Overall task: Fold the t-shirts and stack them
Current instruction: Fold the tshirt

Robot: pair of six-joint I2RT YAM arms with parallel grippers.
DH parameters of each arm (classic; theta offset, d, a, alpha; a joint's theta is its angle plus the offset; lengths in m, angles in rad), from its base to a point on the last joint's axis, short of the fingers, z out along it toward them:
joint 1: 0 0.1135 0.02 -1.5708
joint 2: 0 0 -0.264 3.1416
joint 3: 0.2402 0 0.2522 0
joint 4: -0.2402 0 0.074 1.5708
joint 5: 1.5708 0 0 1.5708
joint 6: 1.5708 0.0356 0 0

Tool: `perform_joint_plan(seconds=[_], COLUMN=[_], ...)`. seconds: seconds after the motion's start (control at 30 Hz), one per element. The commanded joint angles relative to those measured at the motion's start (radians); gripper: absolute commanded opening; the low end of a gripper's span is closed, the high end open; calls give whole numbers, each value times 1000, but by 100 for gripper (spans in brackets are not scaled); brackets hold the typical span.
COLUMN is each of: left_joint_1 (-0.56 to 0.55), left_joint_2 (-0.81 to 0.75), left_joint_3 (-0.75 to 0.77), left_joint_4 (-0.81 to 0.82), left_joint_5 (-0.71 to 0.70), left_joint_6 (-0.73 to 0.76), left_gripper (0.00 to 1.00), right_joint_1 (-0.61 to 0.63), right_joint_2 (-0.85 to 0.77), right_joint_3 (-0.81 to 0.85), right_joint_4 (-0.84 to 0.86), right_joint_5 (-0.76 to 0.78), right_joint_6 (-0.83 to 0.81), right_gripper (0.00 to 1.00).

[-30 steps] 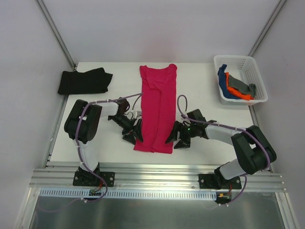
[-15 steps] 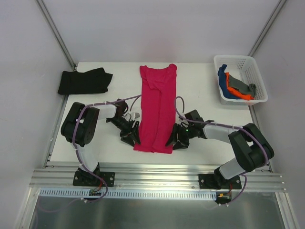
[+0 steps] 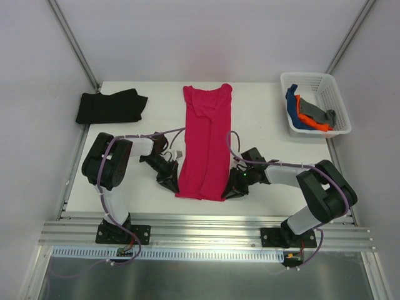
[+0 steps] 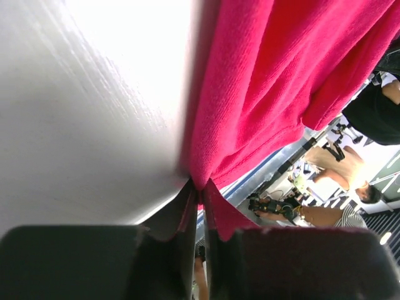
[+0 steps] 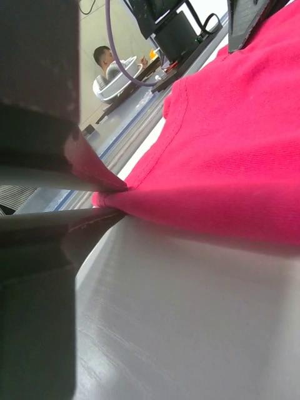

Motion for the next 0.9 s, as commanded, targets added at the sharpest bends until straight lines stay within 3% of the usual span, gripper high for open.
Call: perform_joint_plan(seconds=[0.0, 0.07, 0.13, 0.6, 0.87], left_joint_1=[-13, -19, -21, -39, -59], left_joint_2=[31, 33, 28, -95, -72], left_joint_3=[-5, 3, 6, 150, 366], left_joint_4=[39, 39, 39, -79, -148], left_joint_5=[-97, -98, -95, -132, -153], left_joint_6=[30, 28, 33, 106, 133], left_gripper=[4, 0, 0, 0, 0], right_joint_1=[13, 11, 10, -91, -185], right_joint_2=[44, 38, 28, -62, -21], right_joint_3=[-48, -45, -24, 291, 496], right_joint_4=[-87, -87, -106, -402, -526], right_joint_5=[165, 171, 191, 220, 184], right_joint_6=[-72, -84, -100, -380, -455], right_gripper=[20, 14, 1, 0, 0])
